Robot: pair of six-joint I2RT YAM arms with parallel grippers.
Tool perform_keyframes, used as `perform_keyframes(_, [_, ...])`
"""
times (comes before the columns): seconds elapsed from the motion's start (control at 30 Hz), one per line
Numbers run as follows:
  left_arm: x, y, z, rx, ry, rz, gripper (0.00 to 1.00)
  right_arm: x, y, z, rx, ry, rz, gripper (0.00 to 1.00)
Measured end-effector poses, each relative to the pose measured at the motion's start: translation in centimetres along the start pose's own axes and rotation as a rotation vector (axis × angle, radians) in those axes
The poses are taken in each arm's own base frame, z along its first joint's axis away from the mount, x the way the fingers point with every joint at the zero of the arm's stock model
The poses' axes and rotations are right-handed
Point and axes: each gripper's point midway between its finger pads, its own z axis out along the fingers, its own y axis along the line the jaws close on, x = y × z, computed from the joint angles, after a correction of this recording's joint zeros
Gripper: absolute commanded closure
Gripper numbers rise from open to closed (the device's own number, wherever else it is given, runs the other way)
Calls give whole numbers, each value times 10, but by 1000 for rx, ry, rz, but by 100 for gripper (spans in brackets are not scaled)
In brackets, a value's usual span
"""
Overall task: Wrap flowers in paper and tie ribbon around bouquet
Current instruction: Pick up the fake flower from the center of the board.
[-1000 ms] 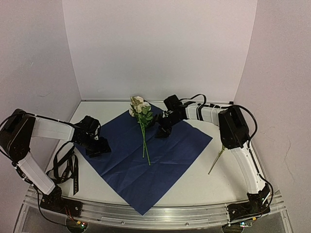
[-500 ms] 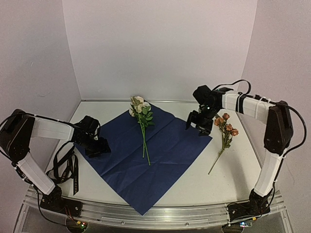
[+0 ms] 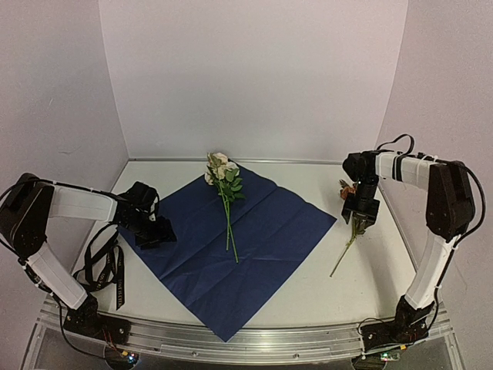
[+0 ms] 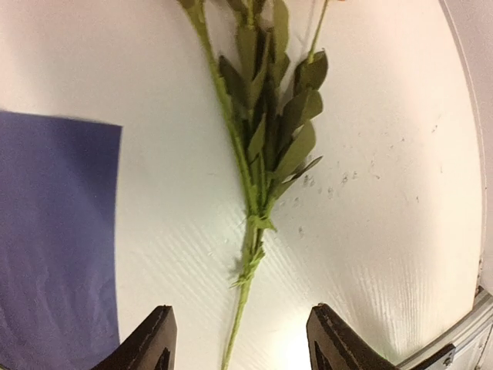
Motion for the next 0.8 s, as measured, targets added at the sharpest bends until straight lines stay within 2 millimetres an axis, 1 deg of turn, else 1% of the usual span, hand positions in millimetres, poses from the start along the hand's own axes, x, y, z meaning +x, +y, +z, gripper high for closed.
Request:
perform_keyframes(0.1, [-3, -3, -1, 6, -5, 1, 35, -5, -7, 13, 18, 24, 11, 41])
perform_keyframes(0.4, [-7, -7, -5, 9, -7, 6, 35, -15, -12, 59, -4, 117, 73, 47])
perform_keyframes(0.5, [-11, -11, -8, 12, -13, 9, 35, -18, -13, 69, -14, 143, 99, 52])
perform_keyframes(0.53, [-12, -12, -10, 14, -16, 9, 35, -20, -12, 69, -24, 143, 111, 55])
perform_keyframes(0.6, [-16, -15, -13, 21, -26, 12, 35, -23, -9, 70, -45, 142, 132, 67])
perform_keyframes(0.67, [-20, -19, -17, 30, -37, 14, 35, -25, -6, 71, -64, 146, 155, 87])
perform_keyframes(0.73, [-22, -22, -21, 36, -46, 16, 35, -26, -2, 72, -87, 148, 169, 100])
perform_keyframes(0.8, [-25, -24, -24, 40, -52, 17, 35, -27, 0, 72, -97, 147, 188, 100])
